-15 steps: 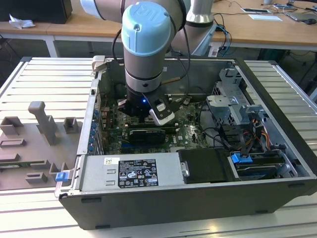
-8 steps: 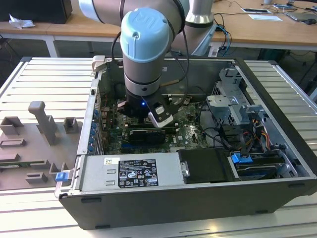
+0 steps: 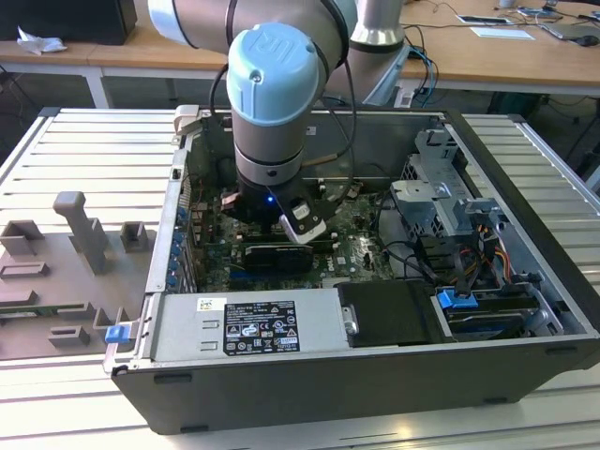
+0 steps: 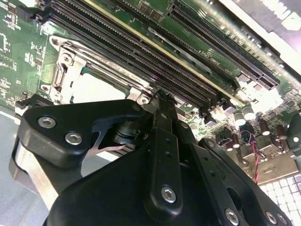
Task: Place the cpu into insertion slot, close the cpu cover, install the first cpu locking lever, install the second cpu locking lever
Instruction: 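Install the second cpu locking lever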
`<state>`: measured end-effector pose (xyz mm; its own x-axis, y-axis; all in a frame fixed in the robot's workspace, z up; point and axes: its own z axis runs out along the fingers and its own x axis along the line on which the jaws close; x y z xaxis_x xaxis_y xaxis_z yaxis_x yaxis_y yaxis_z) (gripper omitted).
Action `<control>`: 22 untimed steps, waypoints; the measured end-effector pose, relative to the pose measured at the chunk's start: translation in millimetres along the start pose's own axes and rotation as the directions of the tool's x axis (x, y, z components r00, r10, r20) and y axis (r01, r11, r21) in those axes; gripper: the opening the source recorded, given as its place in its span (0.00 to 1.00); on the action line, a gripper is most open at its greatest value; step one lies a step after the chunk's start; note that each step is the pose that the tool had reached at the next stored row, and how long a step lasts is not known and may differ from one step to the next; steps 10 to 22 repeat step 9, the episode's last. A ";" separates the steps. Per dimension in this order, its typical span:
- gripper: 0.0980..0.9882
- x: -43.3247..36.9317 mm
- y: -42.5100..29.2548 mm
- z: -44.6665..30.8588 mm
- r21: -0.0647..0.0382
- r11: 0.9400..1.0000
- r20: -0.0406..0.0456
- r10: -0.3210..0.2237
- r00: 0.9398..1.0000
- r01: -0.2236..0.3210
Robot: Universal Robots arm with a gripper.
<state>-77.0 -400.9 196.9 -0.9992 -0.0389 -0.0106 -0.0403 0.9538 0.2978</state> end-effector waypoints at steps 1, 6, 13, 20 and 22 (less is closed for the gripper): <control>0.01 0.0 -0.2 0.6 -0.001 1.000 0.000 0.000 1.000 0.000; 0.01 0.6 1.2 -3.7 -0.019 1.000 0.001 0.000 1.000 0.000; 0.01 0.4 7.5 -23.9 -0.019 1.000 0.001 0.000 1.000 0.000; 0.01 0.4 7.5 -23.9 -0.019 1.000 0.001 0.000 1.000 0.000; 0.01 0.4 7.5 -23.9 -0.019 1.000 0.001 0.000 1.000 0.000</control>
